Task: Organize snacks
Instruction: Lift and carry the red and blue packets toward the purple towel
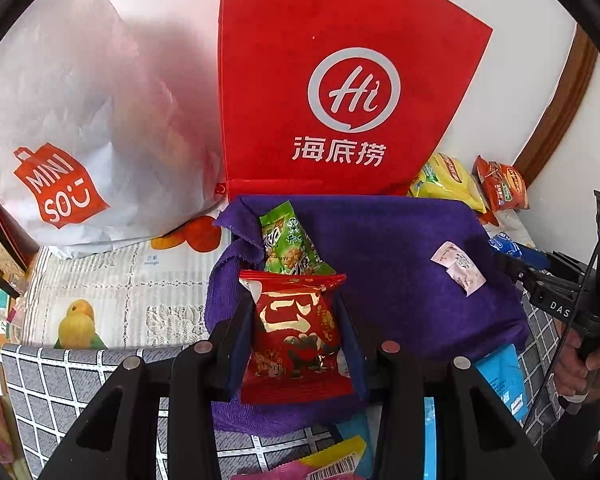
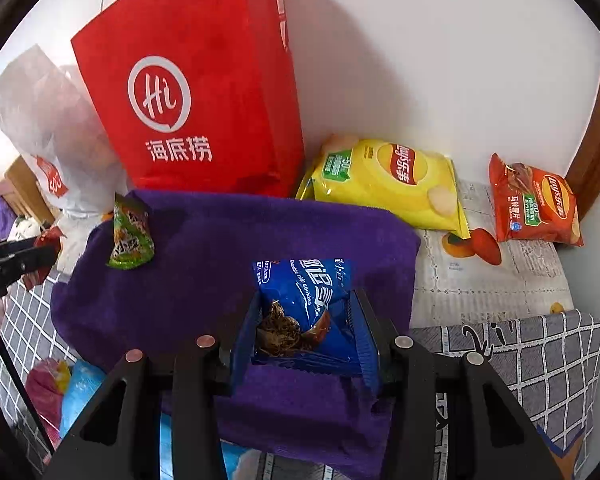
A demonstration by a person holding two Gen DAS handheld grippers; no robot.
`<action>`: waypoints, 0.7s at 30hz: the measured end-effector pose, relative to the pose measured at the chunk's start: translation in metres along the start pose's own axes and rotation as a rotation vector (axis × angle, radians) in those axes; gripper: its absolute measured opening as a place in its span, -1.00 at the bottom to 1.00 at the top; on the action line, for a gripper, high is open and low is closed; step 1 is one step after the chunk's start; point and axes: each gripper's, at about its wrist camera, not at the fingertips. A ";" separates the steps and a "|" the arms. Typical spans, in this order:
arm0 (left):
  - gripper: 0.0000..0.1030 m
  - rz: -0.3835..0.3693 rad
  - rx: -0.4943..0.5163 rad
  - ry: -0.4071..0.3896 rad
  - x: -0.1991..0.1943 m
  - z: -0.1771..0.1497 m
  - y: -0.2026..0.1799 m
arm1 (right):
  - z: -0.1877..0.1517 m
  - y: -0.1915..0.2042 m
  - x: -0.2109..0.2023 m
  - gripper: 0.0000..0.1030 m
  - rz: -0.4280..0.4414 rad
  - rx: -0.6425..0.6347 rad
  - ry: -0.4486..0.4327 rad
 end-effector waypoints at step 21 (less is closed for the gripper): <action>-0.24 -0.020 0.001 0.080 0.026 -0.005 -0.003 | -0.009 0.010 0.022 -0.11 0.007 -0.069 0.078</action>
Point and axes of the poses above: each gripper's, at about its wrist camera, not at the fingertips, and x roughly the way its jaws point, y to its left, z to its top, and after that the axes turned 13 degrees about x, right-handed
